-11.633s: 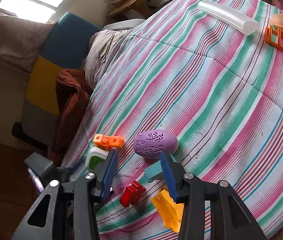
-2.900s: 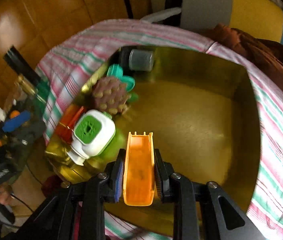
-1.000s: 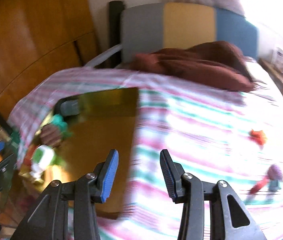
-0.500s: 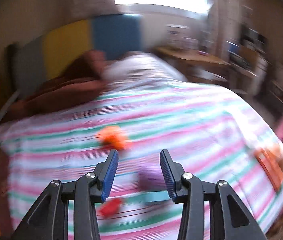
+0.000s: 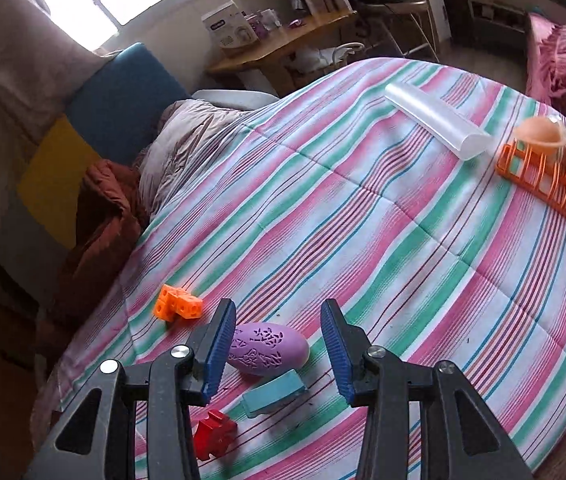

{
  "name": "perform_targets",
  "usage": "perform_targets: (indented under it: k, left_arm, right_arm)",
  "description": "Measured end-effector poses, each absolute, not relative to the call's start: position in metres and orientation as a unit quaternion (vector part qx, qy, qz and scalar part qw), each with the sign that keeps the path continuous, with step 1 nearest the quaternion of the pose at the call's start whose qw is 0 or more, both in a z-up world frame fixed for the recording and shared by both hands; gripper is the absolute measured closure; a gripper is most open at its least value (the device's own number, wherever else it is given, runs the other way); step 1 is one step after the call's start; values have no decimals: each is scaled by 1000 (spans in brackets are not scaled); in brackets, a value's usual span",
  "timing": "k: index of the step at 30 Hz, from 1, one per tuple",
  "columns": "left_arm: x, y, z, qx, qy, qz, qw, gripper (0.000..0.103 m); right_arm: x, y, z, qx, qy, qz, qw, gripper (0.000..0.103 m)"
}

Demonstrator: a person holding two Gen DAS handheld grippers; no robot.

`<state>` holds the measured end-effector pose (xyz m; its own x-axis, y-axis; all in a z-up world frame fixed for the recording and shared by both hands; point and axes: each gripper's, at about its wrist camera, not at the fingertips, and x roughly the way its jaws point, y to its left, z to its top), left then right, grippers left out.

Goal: Organize rigid objects
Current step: 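Move both tools back over the toys on the bedspread, then grasp the red K puzzle piece with the left tool and lift it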

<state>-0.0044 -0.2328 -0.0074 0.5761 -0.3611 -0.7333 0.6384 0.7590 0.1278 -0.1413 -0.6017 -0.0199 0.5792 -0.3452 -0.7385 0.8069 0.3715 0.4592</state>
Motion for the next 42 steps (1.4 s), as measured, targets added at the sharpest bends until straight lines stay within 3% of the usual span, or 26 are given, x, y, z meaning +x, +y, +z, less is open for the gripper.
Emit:
perform_targets:
  k: [10, 16, 19, 23, 35, 36, 37, 38, 42]
  left_arm:
    - [-21, -312, -29, 203, 383, -367, 823, 26]
    - [-28, -353, -38, 204, 395, -412, 795, 35]
    - [-28, -375, -41, 206, 400, -434, 780, 47]
    - [-30, -406, -43, 215, 391, -455, 771, 54]
    - [-14, -481, -75, 218, 418, -491, 733, 55]
    - [-12, -484, -78, 218, 419, -491, 732, 58]
    - [-10, -486, -82, 221, 419, -485, 735, 80]
    - [-9, -486, -85, 223, 424, -482, 733, 88]
    - [3, -466, -88, 178, 450, -496, 721, 88]
  right_arm:
    - [-151, -612, -32, 479, 268, -361, 754, 59]
    - [-140, -606, -34, 472, 282, -335, 765, 59]
    - [-137, -604, -33, 472, 285, -323, 769, 59]
    - [-139, -605, -37, 480, 292, -325, 761, 59]
    - [-135, -608, -49, 497, 309, -318, 746, 59]
    - [-134, -607, -49, 496, 310, -318, 747, 59]
    - [-134, -607, -49, 495, 310, -319, 746, 59]
    - [-134, -607, -49, 494, 311, -320, 746, 58]
    - [-131, -607, -50, 492, 313, -323, 746, 58]
